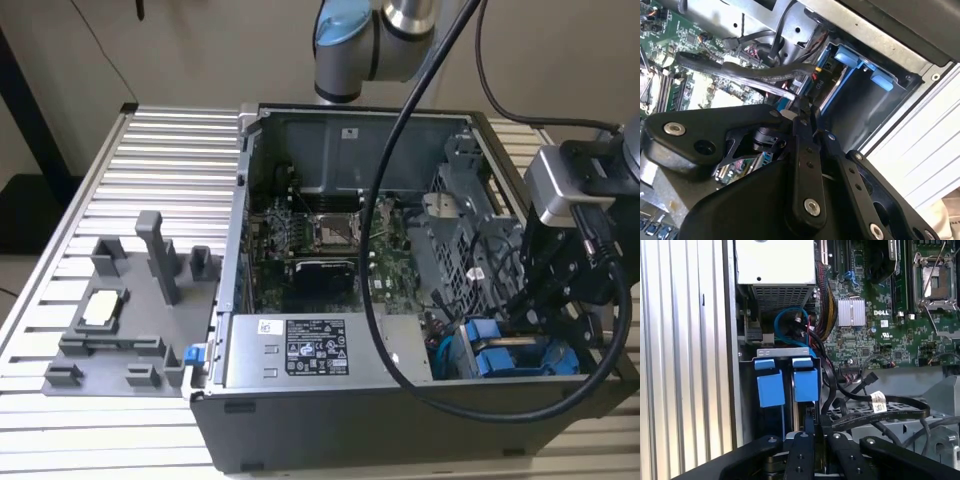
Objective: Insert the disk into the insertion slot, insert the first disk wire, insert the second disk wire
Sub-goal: 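Insert the second disk wire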
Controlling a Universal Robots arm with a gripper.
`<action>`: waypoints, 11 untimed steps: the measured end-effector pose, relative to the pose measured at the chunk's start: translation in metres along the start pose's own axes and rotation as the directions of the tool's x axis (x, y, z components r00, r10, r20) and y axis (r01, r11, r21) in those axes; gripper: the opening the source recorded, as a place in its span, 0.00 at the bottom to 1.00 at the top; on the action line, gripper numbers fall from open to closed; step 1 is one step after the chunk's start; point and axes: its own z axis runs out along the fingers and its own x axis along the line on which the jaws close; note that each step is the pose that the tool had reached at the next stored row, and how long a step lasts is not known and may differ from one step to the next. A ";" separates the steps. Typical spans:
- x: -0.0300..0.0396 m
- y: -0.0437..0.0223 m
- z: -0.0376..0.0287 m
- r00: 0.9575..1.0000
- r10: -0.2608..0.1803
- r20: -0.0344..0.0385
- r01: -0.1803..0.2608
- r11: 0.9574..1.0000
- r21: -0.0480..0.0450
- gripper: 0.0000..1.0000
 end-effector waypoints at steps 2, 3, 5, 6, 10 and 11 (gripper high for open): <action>0.0000 -0.0004 0.0001 1.000 0.000 0.000 0.000 1.000 0.000 0.16; 0.0001 -0.0009 0.0005 1.000 0.000 0.000 0.000 1.000 0.000 0.16; 0.0003 -0.0022 0.0010 1.000 0.000 0.000 0.000 1.000 0.000 0.16; 0.0004 -0.0029 0.0014 1.000 0.000 0.000 0.000 1.000 0.000 0.16; 0.0006 -0.0039 0.0035 1.000 0.000 0.000 0.000 1.000 0.000 0.16; 0.0007 -0.0040 0.0041 1.000 0.000 -0.001 0.000 1.000 0.000 0.16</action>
